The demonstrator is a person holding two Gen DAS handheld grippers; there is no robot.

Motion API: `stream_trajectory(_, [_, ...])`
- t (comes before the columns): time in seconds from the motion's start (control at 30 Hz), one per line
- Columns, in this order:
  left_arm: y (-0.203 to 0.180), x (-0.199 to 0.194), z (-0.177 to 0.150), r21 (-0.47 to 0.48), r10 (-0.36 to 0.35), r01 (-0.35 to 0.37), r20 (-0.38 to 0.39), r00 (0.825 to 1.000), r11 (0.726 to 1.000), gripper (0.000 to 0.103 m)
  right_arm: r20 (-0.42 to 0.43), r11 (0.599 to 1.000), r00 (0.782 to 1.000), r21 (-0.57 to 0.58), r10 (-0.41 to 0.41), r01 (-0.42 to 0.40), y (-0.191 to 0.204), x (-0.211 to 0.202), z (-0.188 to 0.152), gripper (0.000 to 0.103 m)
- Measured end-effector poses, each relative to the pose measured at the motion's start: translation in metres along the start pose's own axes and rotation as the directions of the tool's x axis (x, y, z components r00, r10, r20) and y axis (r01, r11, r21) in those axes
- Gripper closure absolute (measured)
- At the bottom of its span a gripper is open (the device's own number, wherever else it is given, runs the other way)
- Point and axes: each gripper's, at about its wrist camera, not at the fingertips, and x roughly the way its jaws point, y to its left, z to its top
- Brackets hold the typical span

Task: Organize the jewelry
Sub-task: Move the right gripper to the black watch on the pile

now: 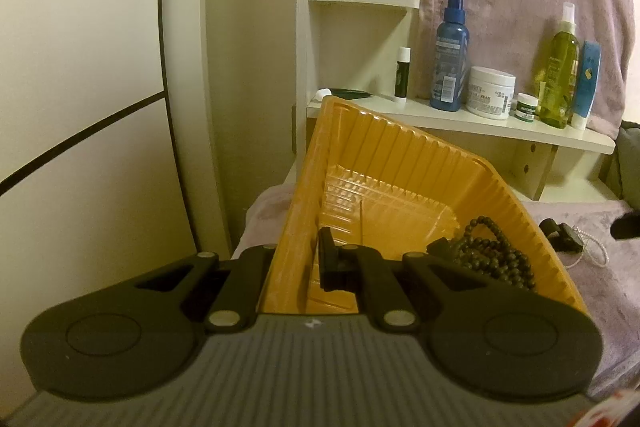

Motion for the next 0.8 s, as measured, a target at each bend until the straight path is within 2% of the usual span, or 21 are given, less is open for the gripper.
stream_trajectory(0.1, [-0.001,0.0,0.0,0.004,0.002,-0.002,0.0,1.0,1.0,0.096,-0.009,0.998,0.998,0.001,-0.062,0.062,-0.018,0.007,-0.006,0.042])
stream_trajectory(0.2, [0.0,0.0,0.001,0.007,0.004,-0.004,-0.003,1.0,1.0,0.096,-0.019,0.996,0.996,0.02,-0.091,0.091,-0.033,0.018,-0.01,0.042])
stream_trajectory(0.43, [-0.001,0.001,0.001,0.013,0.008,-0.008,-0.01,1.0,1.0,0.096,-0.013,0.998,0.998,0.013,-0.062,0.062,-0.038,0.034,-0.009,0.048])
stream_trajectory(0.67, [0.0,0.002,0.001,0.011,0.005,-0.005,-0.014,1.0,1.0,0.096,0.001,0.982,0.998,-0.178,-0.059,0.058,-0.011,0.055,0.001,0.048])
stream_trajectory(0.8, [0.002,0.003,0.0,0.012,0.002,-0.002,-0.016,1.0,1.0,0.096,-0.006,0.975,0.998,-0.213,-0.06,0.057,-0.012,0.066,0.001,0.048])
